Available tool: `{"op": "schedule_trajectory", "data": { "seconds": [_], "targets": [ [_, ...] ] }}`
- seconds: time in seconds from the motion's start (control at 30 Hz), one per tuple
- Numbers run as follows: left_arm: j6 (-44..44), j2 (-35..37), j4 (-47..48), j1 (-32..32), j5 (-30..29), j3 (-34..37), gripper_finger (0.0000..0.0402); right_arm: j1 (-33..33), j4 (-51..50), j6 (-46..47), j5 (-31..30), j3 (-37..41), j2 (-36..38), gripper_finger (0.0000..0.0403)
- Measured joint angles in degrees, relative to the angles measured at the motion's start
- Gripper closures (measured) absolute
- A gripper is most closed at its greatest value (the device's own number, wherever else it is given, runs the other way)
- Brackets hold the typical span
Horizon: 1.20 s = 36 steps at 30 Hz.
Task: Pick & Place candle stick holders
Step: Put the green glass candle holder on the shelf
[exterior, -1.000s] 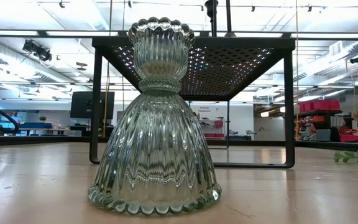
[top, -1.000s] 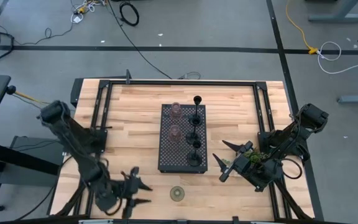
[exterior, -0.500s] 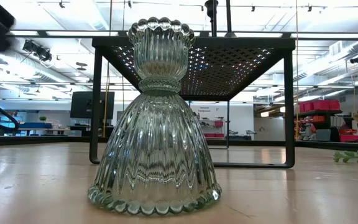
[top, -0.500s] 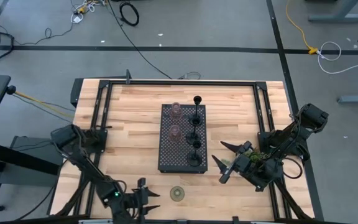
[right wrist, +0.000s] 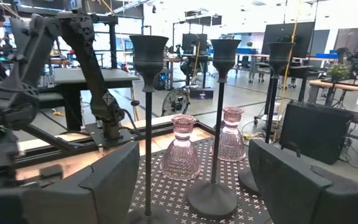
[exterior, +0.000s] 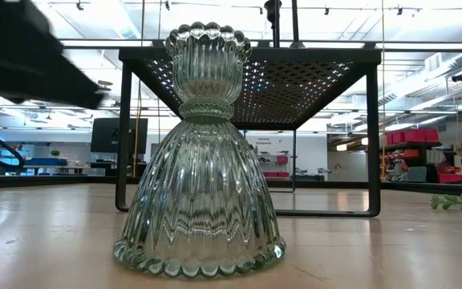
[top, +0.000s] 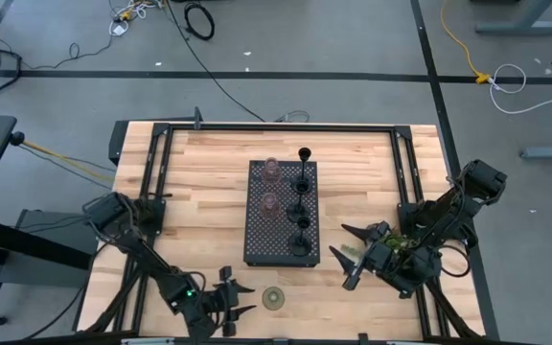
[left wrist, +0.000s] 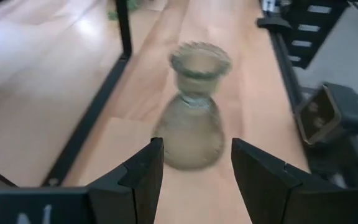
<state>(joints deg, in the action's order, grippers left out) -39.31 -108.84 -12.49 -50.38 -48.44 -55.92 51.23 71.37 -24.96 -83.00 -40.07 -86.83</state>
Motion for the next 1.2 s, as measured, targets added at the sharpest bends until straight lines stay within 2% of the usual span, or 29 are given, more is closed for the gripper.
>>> {"op": "schedule_trajectory", "data": {
  "seconds": [0.2, 0.43, 0.67, 1.03, 1.2],
  "targets": [
    [1.18, -0.65, 0.02, 3.56, 1.04, 0.00, 0.0209, 0.85, -0.02, 0.10, -0.04, 0.00, 0.00, 0.0104],
    [2.32, -1.03, -1.98, 6.25, 5.27, 0.00, 0.0209, 1.01, 0.00, -1.16, -0.46, 0.00, 0.00, 0.0104],
    [8.23, -1.05, -6.97, 6.30, 7.79, 0.00, 0.0209, 0.95, 0.00, -2.08, -0.57, 0.00, 0.00, 0.0104],
    [8.38, -1.05, -7.82, 6.63, 8.85, 0.00, 0.0209, 0.95, 0.00, -1.60, -0.57, 0.00, 0.00, 0.0104],
    [9.87, -1.05, -12.24, 6.82, 9.73, 0.07, 0.0209, 0.95, 0.00, -1.58, -0.57, 0.00, 0.00, 0.0104]
  ]
}}
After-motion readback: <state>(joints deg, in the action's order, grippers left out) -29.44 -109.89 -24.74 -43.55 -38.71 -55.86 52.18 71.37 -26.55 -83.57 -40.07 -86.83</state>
